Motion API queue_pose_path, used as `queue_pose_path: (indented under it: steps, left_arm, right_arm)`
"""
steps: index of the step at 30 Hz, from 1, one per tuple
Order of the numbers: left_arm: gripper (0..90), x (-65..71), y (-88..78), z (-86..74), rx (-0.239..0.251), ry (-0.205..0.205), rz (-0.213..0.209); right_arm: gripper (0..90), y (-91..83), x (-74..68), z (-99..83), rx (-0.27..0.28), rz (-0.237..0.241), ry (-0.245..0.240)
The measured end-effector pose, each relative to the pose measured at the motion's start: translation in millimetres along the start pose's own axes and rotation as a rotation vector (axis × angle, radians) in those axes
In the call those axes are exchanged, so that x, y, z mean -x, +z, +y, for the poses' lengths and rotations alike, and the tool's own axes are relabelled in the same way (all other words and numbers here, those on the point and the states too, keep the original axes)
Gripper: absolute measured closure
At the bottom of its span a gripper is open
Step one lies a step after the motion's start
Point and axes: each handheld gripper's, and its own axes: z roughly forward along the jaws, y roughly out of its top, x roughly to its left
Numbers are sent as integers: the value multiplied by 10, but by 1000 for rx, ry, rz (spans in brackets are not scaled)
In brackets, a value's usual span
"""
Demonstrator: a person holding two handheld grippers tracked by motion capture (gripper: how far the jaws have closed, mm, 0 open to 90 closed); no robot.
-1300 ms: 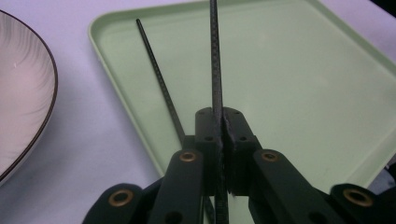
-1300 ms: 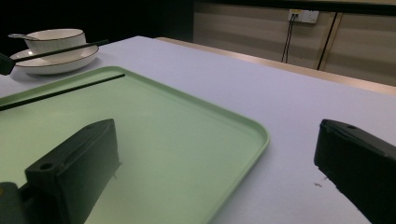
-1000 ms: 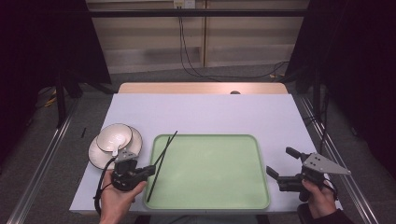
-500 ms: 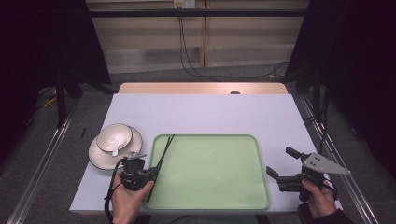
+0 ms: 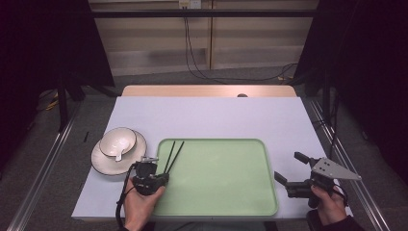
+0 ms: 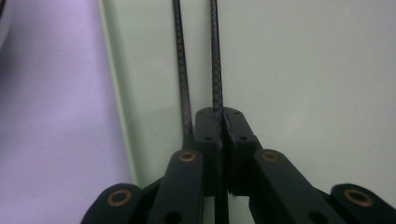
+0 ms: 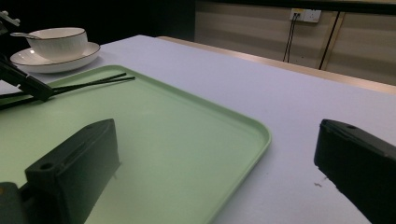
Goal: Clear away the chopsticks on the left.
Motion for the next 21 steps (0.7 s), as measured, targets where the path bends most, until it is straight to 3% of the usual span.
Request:
queue_pose_path:
  steps: [16,19,21]
  left_arm:
    - [831,-1,9,-13,12,13,-13]
    - [813,-10,8,-7,12,44,-24]
    - [810,-30,20,-4,20,63,-77]
  right_arm:
    - [0,3,0,-1,-2,0,-3]
    - [0,2,4,-2,0,-1,-1]
    - [0,3,2,-1,-1,1,-1]
